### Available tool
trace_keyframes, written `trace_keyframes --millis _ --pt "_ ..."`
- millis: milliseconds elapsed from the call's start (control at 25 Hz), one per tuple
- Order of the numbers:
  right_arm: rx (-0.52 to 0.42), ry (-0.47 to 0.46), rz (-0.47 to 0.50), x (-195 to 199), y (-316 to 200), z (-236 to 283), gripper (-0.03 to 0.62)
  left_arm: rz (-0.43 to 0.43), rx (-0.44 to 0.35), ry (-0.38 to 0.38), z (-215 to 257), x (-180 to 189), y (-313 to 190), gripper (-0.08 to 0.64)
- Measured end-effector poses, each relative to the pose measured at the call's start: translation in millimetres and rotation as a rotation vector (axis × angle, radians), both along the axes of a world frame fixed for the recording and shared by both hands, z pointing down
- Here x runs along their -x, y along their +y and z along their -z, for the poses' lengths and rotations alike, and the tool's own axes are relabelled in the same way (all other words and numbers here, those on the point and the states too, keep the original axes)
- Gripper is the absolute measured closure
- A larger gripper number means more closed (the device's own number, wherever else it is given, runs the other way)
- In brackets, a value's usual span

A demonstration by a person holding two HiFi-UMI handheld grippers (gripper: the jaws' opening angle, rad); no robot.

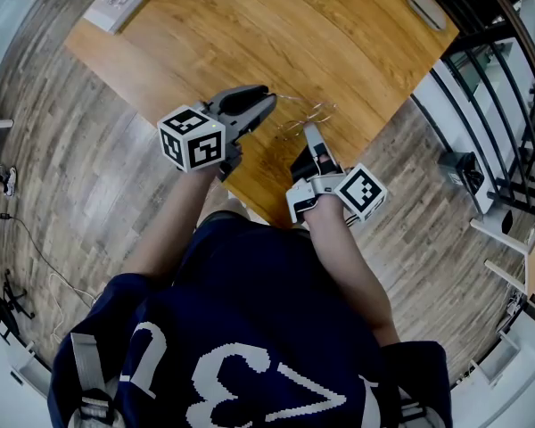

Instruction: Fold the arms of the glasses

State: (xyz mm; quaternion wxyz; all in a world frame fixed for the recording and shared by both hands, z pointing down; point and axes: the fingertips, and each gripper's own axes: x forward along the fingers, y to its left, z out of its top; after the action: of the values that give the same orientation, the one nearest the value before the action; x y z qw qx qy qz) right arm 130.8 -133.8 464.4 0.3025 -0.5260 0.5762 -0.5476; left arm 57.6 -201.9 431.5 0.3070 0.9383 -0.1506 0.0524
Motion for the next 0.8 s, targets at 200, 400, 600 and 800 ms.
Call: trace_keyframes --millis 200,400,600,800 --pt "0.003 0.003 -0.019 -7.1 -2.0 -0.4 0.557 -0.047 0.046 0.017 -3.6 -2.8 5.8 0.480" --pt "-0.004 -0.005 -0.041 -13.7 -5.1 -1.3 0.557 -0.158 0.108 0.014 -16.6 -6.0 33.7 0.489" --pt "-0.024 -0.031 -0.040 -11.0 -6.1 3.3 0.557 -0.230 0.182 0.020 -31.5 -7.3 58.5 0.491" --pt "0.015 0.003 -0.047 -19.6 -3.9 -9.9 0.557 -0.235 0.188 -0.018 -43.2 0.9 65.8 0.489"
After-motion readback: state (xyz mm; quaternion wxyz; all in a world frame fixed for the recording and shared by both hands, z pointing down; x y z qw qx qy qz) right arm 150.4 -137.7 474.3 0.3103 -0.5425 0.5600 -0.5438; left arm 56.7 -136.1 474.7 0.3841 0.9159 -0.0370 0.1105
